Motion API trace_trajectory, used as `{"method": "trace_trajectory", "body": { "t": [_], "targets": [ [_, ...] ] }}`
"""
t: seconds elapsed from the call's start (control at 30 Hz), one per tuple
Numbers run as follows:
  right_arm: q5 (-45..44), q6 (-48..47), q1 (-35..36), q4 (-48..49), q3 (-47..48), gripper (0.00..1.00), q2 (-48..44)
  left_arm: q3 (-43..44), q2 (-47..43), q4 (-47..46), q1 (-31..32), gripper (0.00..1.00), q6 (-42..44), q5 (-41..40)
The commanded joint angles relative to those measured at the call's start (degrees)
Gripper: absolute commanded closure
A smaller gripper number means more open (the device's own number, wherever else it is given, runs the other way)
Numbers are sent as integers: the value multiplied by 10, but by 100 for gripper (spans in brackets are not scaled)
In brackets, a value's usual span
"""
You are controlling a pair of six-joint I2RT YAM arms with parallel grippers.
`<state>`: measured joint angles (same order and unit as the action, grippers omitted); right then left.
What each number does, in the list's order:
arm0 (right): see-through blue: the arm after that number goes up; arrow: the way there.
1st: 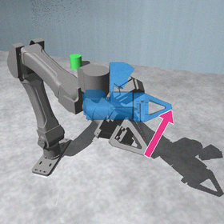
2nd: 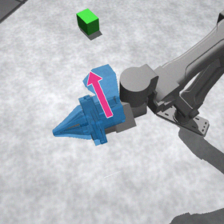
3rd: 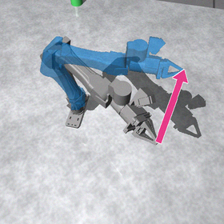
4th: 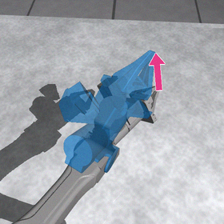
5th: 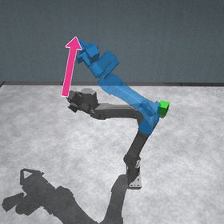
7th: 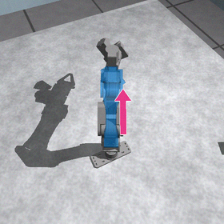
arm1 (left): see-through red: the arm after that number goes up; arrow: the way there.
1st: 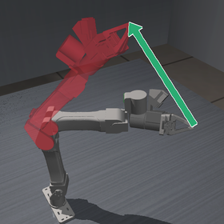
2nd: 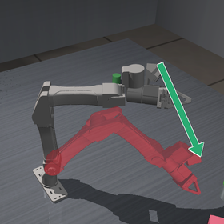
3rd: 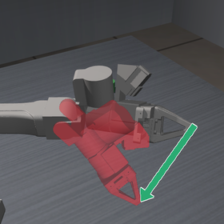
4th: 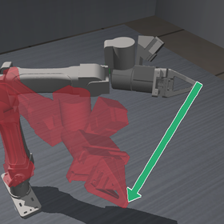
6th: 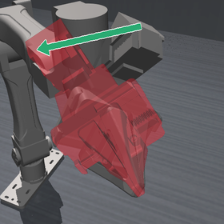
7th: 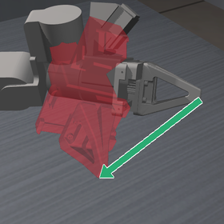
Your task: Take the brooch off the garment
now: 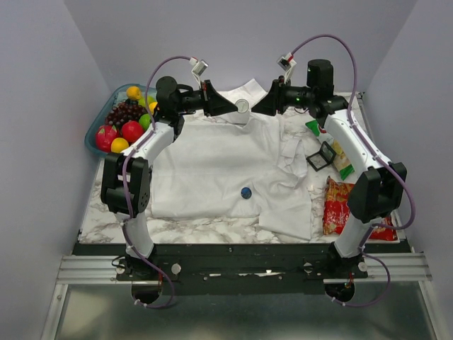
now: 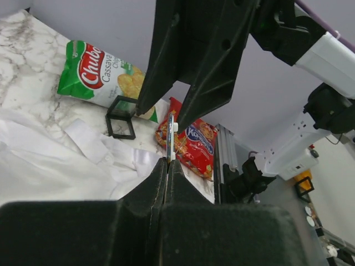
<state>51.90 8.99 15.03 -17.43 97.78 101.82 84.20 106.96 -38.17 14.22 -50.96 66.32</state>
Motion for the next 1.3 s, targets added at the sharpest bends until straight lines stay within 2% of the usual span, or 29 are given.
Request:
{"method": "trace_trajectory", "body": {
  "t": [0.0, 0.13, 0.47, 0.87, 1.03, 1.13, 1.27],
  "targets": [
    [70, 72, -2, 56, 15, 50, 19, -20, 4, -86, -1, 100, -74, 51],
    [106, 106, -2, 81, 2, 52, 19, -24, 4, -77, 0, 100, -68, 52],
    [130, 126, 1, 108, -21, 55, 15, -8, 18, -76, 11, 100, -69, 57],
    [137, 118, 7, 107, -25, 76, 19, -7, 19, -72, 13, 100, -64, 55],
    [134, 117, 8, 107, -28, 72, 18, -6, 19, -71, 14, 100, -63, 54],
    [124, 113, 9, 104, -29, 60, 16, -6, 19, -73, 14, 100, -63, 50],
    [125, 106, 12, 103, -32, 51, 11, -6, 20, -76, 15, 100, -64, 44]
  ]
}}
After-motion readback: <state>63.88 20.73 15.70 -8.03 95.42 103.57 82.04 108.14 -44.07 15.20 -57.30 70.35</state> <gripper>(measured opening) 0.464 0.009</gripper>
